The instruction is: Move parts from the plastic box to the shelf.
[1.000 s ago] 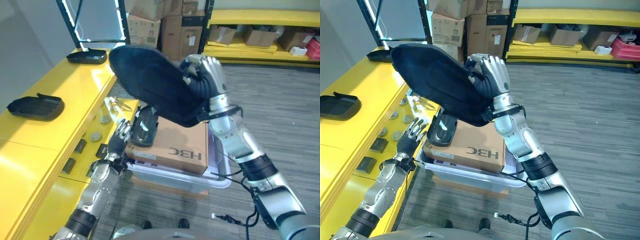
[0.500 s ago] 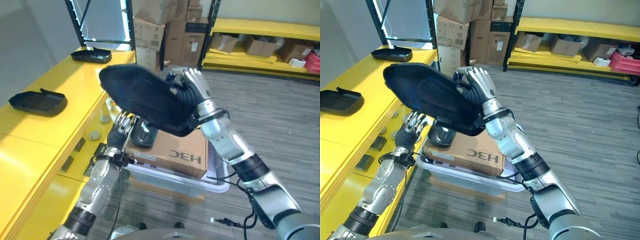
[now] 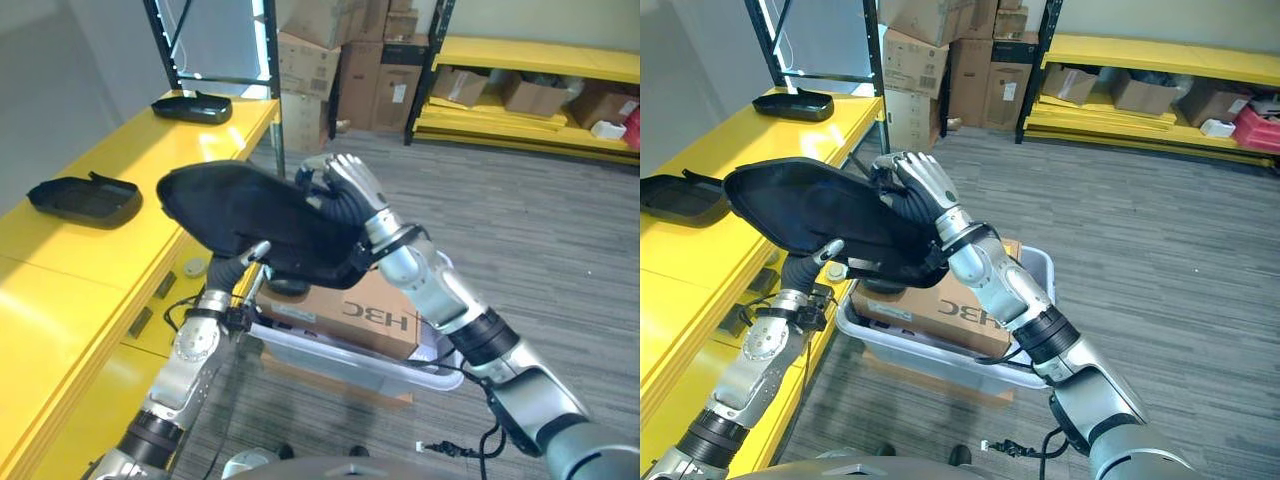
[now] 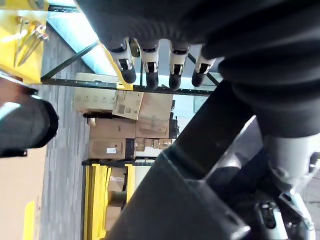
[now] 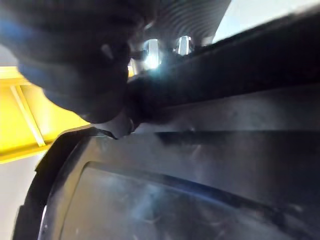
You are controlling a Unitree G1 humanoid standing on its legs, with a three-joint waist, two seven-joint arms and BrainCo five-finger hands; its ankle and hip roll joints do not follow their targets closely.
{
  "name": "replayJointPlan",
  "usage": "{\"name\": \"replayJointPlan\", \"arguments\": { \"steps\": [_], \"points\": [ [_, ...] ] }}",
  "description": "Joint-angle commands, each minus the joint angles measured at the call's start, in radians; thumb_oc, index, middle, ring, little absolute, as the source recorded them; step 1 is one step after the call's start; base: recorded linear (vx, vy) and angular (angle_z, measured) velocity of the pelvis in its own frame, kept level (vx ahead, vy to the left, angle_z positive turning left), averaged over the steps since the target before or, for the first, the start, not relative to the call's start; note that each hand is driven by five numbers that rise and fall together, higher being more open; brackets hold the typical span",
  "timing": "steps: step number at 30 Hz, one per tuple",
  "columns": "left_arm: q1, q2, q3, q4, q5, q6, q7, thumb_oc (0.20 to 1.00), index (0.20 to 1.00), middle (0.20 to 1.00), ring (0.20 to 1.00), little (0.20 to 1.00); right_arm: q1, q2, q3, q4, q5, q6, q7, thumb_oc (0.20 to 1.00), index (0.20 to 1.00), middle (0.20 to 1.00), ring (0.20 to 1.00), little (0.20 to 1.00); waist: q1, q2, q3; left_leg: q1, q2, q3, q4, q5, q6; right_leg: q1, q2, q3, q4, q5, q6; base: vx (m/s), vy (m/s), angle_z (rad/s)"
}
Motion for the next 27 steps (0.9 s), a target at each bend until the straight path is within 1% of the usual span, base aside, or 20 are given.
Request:
{"name": "replayJointPlan", "arguments": {
  "steps": [1,4,8,9,10,11,12,22,27],
  "points": [
    [-0.084,0.034,0.001,0.001,0.093,-0.059,0.039,1.0,1.0,1.0,1.0,1.0,-0.123,0.038,0.03,-0.081,0.077,-0.066,0.003,0.2,0.2,0.2,0.2,0.2,0.008,-0.015,-0.062,-0.044,0.046,-0.005,-0.021,-0.011,-0.033,0.092,-0.062,-0.007,0.024,-0.144,0.077,0.0,0.0,0.0],
    [-0.094,0.026,0.005,0.007,0.106,-0.056,0.058,1.0,1.0,1.0,1.0,1.0,-0.116,0.059,0.052,-0.105,0.092,-0.071,0.024,0.2,0.2,0.2,0.2,0.2,0.006,-0.015,-0.06,-0.044,0.046,-0.002,-0.021,-0.011,-0.034,0.092,-0.062,-0.006,0.024,-0.144,0.077,0.0,0.0,0.0],
    [-0.111,0.002,0.008,0.02,0.064,-0.058,0.078,1.0,1.0,1.0,1.0,1.0,-0.097,0.114,0.112,-0.121,0.151,-0.072,0.067,0.2,0.2,0.2,0.2,0.2,0.001,-0.013,-0.053,-0.044,0.047,0.005,-0.021,-0.013,-0.033,0.087,-0.062,0.001,0.021,-0.142,0.076,0.0,0.0,-0.01],
    [-0.111,0.002,0.009,0.02,0.064,-0.058,0.078,1.0,1.0,1.0,1.0,1.0,-0.097,0.114,0.112,-0.121,0.151,-0.072,0.067,0.2,0.2,0.2,0.2,0.2,0.0,-0.013,-0.053,-0.044,0.047,0.005,-0.021,-0.013,-0.033,0.087,-0.062,0.001,0.021,-0.142,0.076,0.0,-0.003,-0.03],
    [-0.117,0.004,0.01,0.022,0.066,-0.059,0.082,0.686,0.686,0.686,0.686,0.686,-0.093,0.121,0.119,-0.122,0.165,-0.072,0.074,0.2,0.2,0.2,0.2,0.2,-0.001,-0.013,-0.053,-0.045,0.047,0.005,-0.022,-0.012,-0.033,0.086,-0.061,0.003,0.021,-0.142,0.076,0.0,0.0,0.0],
    [-0.122,0.004,0.01,0.019,0.059,-0.064,0.079,0.25,0.25,0.25,0.25,0.25,-0.095,0.128,0.128,-0.125,0.177,-0.075,0.081,0.2,0.2,0.2,0.2,0.2,-0.001,-0.014,-0.052,-0.044,0.048,0.006,-0.022,-0.012,-0.033,0.085,-0.061,0.003,0.022,-0.142,0.076,0.0,0.0,0.0],
    [-0.122,0.003,0.012,0.017,0.054,-0.066,0.08,0.2,0.2,0.2,0.2,0.2,-0.093,0.131,0.133,-0.131,0.181,-0.075,0.085,0.2,0.2,0.2,0.2,0.2,-0.002,-0.014,-0.051,-0.045,0.048,0.006,-0.022,-0.012,-0.033,0.084,-0.062,0.003,0.022,-0.142,0.076,0.0,0.0,0.0],
    [-0.132,-0.001,0.018,0.022,0.046,-0.098,0.091,0.2,0.2,0.2,0.2,0.2,-0.083,0.147,0.159,-0.144,0.212,-0.083,0.1,0.2,0.2,0.2,0.2,0.2,-0.006,-0.016,-0.045,-0.047,0.045,0.01,-0.022,-0.014,-0.032,0.079,-0.066,0.003,0.028,-0.143,0.078,0.0,0.0,0.0],
    [-0.128,-0.007,0.026,0.031,0.088,-0.109,0.117,0.2,0.2,0.2,0.2,0.2,-0.064,0.142,0.163,-0.149,0.26,-0.097,0.11,0.2,0.2,0.2,0.2,0.2,-0.004,-0.018,-0.047,-0.044,0.044,0.009,-0.021,-0.016,-0.031,0.083,-0.068,0.001,0.03,-0.147,0.078,0.0,0.0,0.0]
  ]
}}
